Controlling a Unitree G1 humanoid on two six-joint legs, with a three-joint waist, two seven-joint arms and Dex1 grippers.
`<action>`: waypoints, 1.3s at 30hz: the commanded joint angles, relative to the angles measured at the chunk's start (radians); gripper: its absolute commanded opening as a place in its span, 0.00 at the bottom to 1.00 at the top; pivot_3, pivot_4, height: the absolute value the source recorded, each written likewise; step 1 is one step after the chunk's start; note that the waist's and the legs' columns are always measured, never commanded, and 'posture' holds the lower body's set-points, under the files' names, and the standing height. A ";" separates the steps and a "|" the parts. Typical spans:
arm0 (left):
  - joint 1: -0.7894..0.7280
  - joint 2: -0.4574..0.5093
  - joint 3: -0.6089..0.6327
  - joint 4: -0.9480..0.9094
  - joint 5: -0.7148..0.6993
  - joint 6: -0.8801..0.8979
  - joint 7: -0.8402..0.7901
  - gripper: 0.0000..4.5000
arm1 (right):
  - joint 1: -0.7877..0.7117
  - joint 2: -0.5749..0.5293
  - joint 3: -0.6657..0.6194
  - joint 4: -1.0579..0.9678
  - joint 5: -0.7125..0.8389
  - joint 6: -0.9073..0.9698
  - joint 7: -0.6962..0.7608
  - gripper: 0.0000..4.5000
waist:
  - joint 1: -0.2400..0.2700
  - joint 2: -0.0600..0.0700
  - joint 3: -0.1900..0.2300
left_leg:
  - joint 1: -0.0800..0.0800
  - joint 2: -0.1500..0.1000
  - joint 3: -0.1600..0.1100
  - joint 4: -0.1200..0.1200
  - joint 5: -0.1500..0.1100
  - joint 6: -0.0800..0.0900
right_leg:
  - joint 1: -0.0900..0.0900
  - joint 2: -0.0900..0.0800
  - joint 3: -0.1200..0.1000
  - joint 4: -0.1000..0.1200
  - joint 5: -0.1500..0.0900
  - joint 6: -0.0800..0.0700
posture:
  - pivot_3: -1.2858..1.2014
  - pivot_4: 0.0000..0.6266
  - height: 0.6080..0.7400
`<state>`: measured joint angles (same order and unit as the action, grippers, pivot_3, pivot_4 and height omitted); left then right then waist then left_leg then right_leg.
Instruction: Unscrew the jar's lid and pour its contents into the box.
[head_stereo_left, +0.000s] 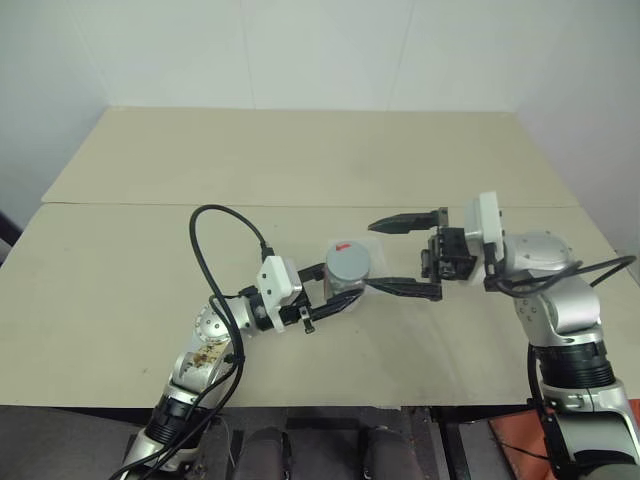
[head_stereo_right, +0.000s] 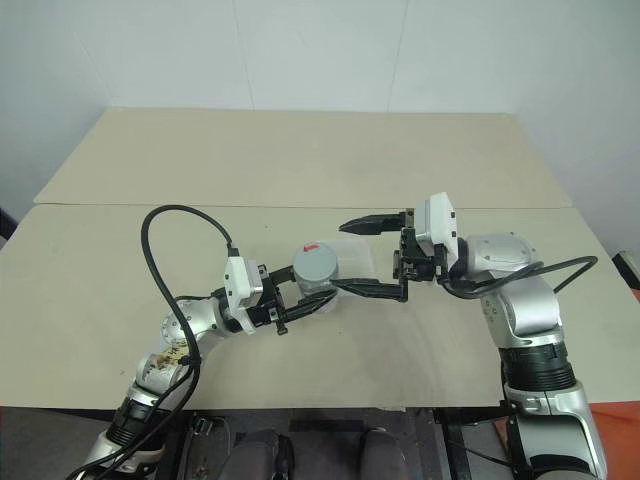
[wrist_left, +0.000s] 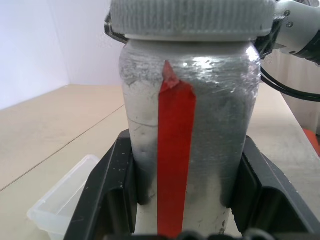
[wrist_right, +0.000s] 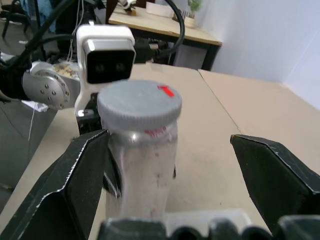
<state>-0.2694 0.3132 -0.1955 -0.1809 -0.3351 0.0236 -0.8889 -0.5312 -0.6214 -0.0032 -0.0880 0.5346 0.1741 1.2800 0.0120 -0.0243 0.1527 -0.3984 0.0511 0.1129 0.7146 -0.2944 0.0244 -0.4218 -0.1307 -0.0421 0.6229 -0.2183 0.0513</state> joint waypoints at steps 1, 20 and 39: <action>-0.008 -0.005 -0.002 -0.021 -0.007 -0.026 -0.008 0.44 | -0.004 -0.031 -0.049 -0.035 0.045 -0.008 0.034 0.99 | 0.000 0.000 0.000 | 0.000 0.000 0.000 0.000 0.000 0.000 | 0.000 0.000 0.000 0.000 0.000 0.000 | 0.52 0.24 1.00; -0.007 -0.023 -0.009 -0.011 0.008 -0.037 -0.004 0.44 | -0.077 0.079 0.077 -0.148 -0.007 0.025 -0.088 0.99 | 0.001 0.000 0.000 | 0.000 0.000 0.000 0.000 0.000 0.000 | 0.000 0.000 0.000 0.000 0.000 0.000 | 0.52 0.24 1.00; -0.006 -0.026 -0.007 -0.005 0.018 -0.048 -0.007 0.44 | -0.065 0.002 0.024 -0.109 0.046 0.134 -0.088 0.99 | 0.000 0.000 0.000 | 0.000 0.000 0.000 0.000 0.000 0.000 | 0.000 0.000 0.000 0.000 0.000 0.000 | 0.52 0.24 1.00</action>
<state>-0.2694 0.2887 -0.1990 -0.1611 -0.3139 0.0100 -0.8847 -0.5956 -0.6018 0.0693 -0.1910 0.5610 0.2973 1.1941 0.0122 -0.0243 0.1526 -0.3983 0.0511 0.1127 0.7146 -0.2944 0.0246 -0.4219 -0.1307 -0.0422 0.6232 -0.2183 0.0513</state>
